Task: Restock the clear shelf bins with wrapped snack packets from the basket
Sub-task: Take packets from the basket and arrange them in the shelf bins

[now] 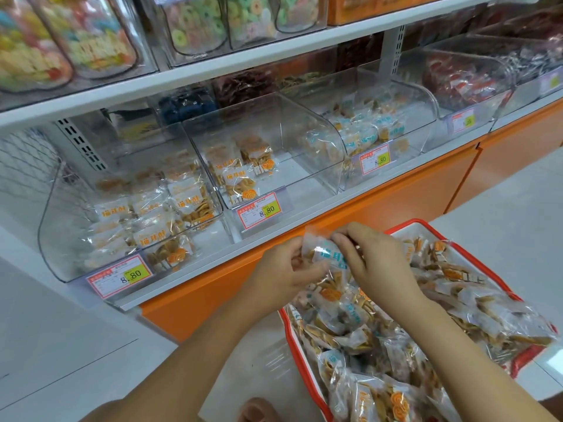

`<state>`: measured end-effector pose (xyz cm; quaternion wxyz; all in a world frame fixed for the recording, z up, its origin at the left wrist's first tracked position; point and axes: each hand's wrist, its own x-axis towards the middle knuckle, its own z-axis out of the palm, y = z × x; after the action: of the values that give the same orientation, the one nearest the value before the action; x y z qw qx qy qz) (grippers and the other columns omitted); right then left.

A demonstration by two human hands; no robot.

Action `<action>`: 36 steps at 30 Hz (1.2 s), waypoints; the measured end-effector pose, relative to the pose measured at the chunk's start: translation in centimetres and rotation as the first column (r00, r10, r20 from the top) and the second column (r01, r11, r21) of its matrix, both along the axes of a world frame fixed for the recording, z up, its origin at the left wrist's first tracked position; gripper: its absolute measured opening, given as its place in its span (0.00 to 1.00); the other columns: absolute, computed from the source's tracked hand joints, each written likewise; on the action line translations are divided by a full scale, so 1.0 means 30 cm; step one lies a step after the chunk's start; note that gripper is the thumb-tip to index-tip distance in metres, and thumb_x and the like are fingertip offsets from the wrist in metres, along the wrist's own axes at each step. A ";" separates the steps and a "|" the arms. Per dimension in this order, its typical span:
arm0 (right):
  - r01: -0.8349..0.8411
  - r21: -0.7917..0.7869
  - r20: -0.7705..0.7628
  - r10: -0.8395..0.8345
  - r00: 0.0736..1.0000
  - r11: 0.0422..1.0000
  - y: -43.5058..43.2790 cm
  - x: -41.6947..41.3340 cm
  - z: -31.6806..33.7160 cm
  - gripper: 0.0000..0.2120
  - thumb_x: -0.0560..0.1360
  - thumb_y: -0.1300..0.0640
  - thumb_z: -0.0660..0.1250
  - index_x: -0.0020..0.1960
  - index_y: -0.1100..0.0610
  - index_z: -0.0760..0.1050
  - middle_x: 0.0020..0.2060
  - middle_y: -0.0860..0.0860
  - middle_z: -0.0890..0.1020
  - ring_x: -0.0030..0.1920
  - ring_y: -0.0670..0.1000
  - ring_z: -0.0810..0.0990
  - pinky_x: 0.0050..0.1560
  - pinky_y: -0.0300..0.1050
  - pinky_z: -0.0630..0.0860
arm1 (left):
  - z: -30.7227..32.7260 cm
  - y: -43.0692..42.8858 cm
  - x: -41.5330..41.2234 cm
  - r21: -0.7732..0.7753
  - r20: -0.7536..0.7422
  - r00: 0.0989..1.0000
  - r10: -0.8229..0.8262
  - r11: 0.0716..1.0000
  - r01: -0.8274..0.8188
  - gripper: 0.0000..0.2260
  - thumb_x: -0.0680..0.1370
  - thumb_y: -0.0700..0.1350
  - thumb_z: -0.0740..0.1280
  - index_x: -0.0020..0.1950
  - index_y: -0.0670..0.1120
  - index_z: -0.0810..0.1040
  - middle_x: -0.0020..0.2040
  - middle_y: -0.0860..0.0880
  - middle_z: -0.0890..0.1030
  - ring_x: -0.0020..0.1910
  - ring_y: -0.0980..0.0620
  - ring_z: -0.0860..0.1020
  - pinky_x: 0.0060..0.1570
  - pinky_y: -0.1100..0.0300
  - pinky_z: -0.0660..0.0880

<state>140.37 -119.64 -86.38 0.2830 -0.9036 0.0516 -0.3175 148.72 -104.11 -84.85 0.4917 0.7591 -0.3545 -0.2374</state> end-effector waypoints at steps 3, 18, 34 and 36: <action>0.084 0.072 0.044 -0.087 0.995 0.994 -0.011 0.030 0.034 0.12 0.80 0.55 0.59 0.43 0.58 0.77 0.29 0.42 0.72 0.27 0.40 0.68 0.28 0.30 0.62 | 0.019 -0.010 -0.003 0.015 -0.071 0.996 -0.057 0.998 0.058 0.17 0.77 0.56 0.62 0.60 0.48 0.76 0.51 0.51 0.83 0.47 0.55 0.82 0.46 0.57 0.81; -0.083 0.355 -0.206 0.165 0.965 0.931 -0.387 0.204 0.423 0.10 0.67 0.59 0.77 0.46 0.52 0.80 0.36 0.42 0.82 0.38 0.42 0.79 0.42 0.34 0.76 | 0.162 -0.174 0.172 -0.049 0.412 0.856 0.312 0.946 -0.321 0.16 0.78 0.53 0.65 0.65 0.53 0.74 0.61 0.61 0.75 0.60 0.64 0.71 0.60 0.67 0.66; -0.091 -0.123 -0.866 -0.062 0.497 0.988 -0.659 0.681 0.266 0.20 0.71 0.63 0.71 0.63 0.54 0.77 0.54 0.48 0.79 0.51 0.50 0.77 0.52 0.40 0.70 | 0.070 -0.270 0.316 0.224 0.679 0.719 0.151 0.889 -0.398 0.15 0.81 0.50 0.58 0.67 0.51 0.75 0.65 0.54 0.77 0.62 0.56 0.74 0.59 0.62 0.69; -0.079 -0.157 -0.862 -0.098 0.498 0.984 -0.655 0.696 0.252 0.20 0.72 0.62 0.71 0.63 0.57 0.76 0.56 0.52 0.78 0.52 0.52 0.76 0.53 0.44 0.71 | 0.064 -0.268 0.320 0.204 0.691 0.706 0.154 0.896 -0.395 0.15 0.82 0.50 0.58 0.67 0.51 0.75 0.64 0.55 0.77 0.62 0.56 0.74 0.59 0.62 0.69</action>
<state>161.25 -139.30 -78.83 0.1366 -0.9616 0.1634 0.1734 158.31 -112.15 -82.92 0.2275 0.9103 -0.3396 0.0654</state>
